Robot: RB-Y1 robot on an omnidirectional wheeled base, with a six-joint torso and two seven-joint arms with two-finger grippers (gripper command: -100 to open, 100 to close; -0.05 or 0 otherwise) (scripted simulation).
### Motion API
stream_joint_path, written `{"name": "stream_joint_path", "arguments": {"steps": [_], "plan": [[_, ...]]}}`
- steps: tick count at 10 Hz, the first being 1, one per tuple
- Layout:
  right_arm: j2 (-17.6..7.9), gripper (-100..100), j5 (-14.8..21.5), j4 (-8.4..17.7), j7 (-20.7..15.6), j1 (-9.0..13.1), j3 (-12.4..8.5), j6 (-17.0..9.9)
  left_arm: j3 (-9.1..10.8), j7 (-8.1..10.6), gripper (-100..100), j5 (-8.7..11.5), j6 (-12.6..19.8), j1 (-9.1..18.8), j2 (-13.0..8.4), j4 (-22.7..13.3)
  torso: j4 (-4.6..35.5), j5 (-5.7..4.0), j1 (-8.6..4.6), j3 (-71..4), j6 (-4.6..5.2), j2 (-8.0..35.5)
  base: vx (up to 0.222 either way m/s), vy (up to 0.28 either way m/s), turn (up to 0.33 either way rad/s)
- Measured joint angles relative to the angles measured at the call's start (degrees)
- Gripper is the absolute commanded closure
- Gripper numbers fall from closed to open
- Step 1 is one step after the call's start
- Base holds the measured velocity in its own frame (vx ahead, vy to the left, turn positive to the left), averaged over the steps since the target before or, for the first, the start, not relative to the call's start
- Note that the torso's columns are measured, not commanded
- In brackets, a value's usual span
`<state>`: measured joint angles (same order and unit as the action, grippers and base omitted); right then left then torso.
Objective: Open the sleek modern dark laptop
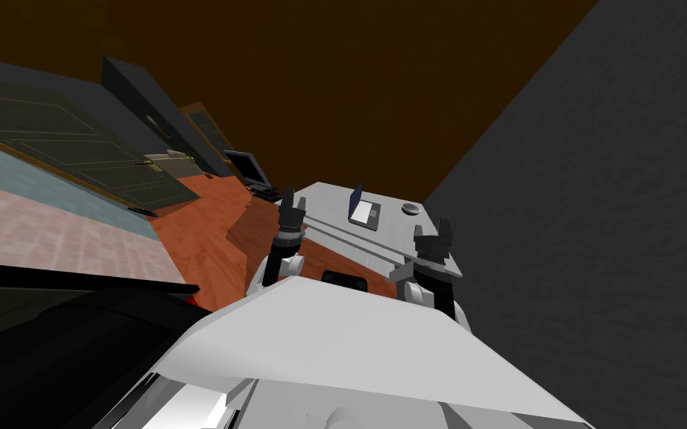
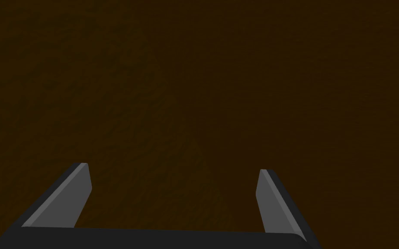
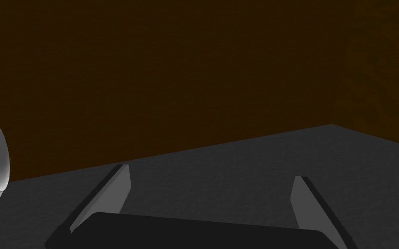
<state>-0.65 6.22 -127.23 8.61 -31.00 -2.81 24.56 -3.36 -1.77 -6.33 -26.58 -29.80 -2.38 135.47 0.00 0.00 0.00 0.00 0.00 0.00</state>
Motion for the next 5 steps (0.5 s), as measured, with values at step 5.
{"name": "stream_joint_path", "arguments": {"steps": [5], "plan": [[0.0,0,0.0,0.0,0.0,0.0,0.0,0.0,0.00,0.00,0,0.0,0.0,0.0,0.0,0.0,18.5,0.00,0.00,-36.9,0.00,18.5,0.000,0.000,0.000]]}}
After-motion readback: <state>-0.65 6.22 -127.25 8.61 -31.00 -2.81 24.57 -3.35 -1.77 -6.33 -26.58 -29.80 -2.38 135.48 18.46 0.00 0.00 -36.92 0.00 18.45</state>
